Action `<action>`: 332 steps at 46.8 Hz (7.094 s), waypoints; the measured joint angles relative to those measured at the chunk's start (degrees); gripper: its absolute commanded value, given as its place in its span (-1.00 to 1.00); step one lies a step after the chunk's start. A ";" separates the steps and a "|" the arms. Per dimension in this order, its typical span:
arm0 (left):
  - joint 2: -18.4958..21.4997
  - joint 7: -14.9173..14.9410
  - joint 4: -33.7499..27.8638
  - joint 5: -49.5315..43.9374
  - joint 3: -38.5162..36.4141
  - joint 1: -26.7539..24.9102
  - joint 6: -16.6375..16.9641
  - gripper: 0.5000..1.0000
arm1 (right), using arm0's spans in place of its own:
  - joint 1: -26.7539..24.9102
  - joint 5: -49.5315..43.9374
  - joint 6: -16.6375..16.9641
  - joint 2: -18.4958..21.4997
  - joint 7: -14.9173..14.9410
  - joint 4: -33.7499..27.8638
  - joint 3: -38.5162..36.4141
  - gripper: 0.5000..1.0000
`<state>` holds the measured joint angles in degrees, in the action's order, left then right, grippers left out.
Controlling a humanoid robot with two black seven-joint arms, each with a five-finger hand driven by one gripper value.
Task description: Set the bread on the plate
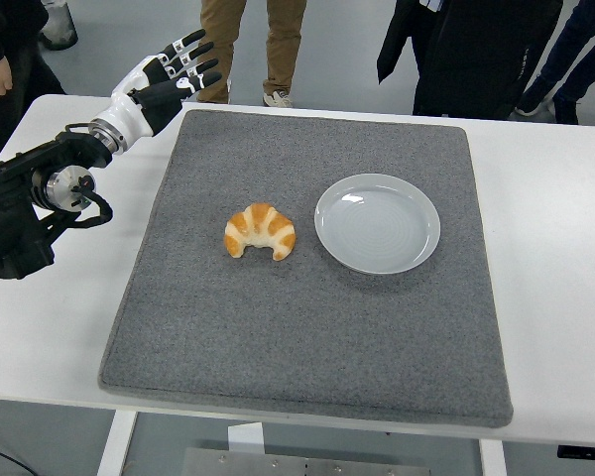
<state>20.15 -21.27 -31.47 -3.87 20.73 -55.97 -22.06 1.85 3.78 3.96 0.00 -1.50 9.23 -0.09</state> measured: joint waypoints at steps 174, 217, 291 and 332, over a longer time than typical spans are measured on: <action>9.91 2.90 -38.89 34.29 -41.63 -15.50 37.43 0.93 | 0.08 0.00 -0.07 0.00 -0.01 0.00 0.00 0.81; 4.02 -5.53 -27.59 39.20 -40.86 -8.90 39.19 0.15 | 0.09 0.00 -0.09 0.00 -0.08 0.00 0.00 0.81; 17.50 -6.64 -27.50 39.07 -37.69 -18.92 40.65 -1.00 | 0.08 0.00 -0.09 0.00 -0.19 0.00 0.00 0.81; 0.74 -5.67 -28.56 38.40 -37.96 -35.68 39.88 -1.00 | 0.08 0.00 0.00 0.00 -0.11 0.00 0.00 0.81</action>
<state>20.89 -26.94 -60.03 34.53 -17.22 -91.65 17.83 1.92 3.78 3.96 0.00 -1.61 9.23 -0.09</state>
